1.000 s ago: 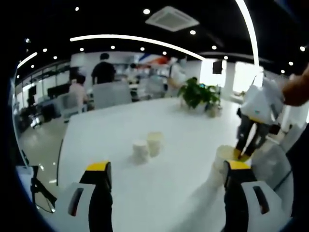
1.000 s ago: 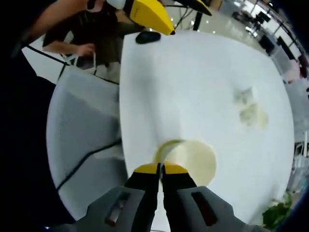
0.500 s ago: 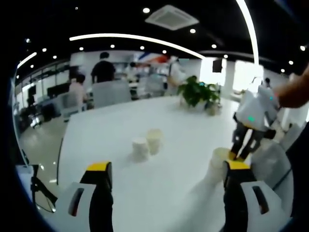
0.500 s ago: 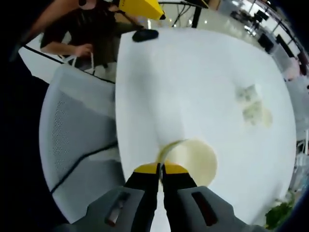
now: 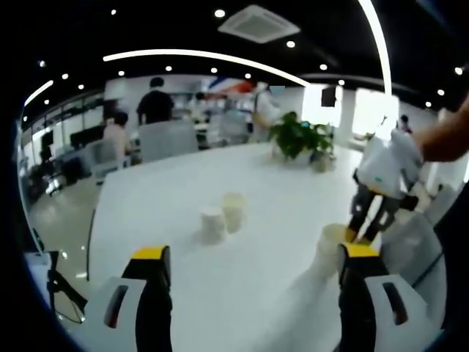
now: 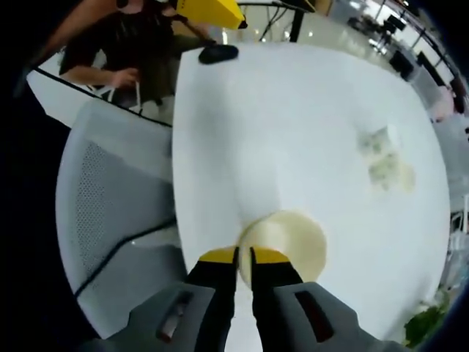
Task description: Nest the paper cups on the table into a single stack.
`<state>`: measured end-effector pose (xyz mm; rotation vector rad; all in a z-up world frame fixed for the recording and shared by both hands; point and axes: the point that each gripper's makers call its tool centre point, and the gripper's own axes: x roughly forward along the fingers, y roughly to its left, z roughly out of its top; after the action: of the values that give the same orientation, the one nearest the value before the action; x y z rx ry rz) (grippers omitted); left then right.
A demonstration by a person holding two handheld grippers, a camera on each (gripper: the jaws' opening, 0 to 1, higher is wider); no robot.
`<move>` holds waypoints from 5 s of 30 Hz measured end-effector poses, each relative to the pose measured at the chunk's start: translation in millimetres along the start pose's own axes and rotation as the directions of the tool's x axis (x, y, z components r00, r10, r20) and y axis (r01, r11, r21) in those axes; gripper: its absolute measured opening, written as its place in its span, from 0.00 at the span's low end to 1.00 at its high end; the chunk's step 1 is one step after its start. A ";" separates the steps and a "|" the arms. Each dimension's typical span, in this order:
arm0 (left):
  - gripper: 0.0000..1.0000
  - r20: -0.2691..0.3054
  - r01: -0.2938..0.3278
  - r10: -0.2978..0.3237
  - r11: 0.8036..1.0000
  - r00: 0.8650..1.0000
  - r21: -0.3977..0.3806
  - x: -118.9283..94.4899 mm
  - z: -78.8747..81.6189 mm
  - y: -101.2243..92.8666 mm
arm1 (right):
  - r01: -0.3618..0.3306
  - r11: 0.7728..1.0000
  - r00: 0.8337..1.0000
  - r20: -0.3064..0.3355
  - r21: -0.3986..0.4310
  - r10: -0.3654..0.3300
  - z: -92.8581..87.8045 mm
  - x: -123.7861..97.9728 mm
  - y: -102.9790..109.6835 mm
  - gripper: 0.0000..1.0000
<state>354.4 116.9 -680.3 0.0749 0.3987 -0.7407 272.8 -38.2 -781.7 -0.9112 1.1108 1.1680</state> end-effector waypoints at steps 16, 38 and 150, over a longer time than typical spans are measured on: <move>0.93 -0.001 0.007 -0.007 1.000 1.000 0.001 4.0 0.2 -0.1 | 0.026 0.999 0.990 0.139 0.035 -0.031 12.1 -33.9 -22.4 0.28; 0.98 0.017 0.017 -0.017 1.000 1.000 0.021 13.5 6.6 -1.8 | 0.159 0.937 0.815 0.494 0.312 -0.303 -17.6 -115.7 -84.2 0.47; 0.98 0.063 -0.172 0.169 0.984 0.984 0.047 22.2 0.1 1.2 | 0.057 0.923 0.489 0.795 0.380 -0.358 56.1 22.9 -275.8 0.93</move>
<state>370.1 103.5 -688.7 0.1342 0.3129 -0.5829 554.7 -29.6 -793.9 -0.1107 0.2965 0.9924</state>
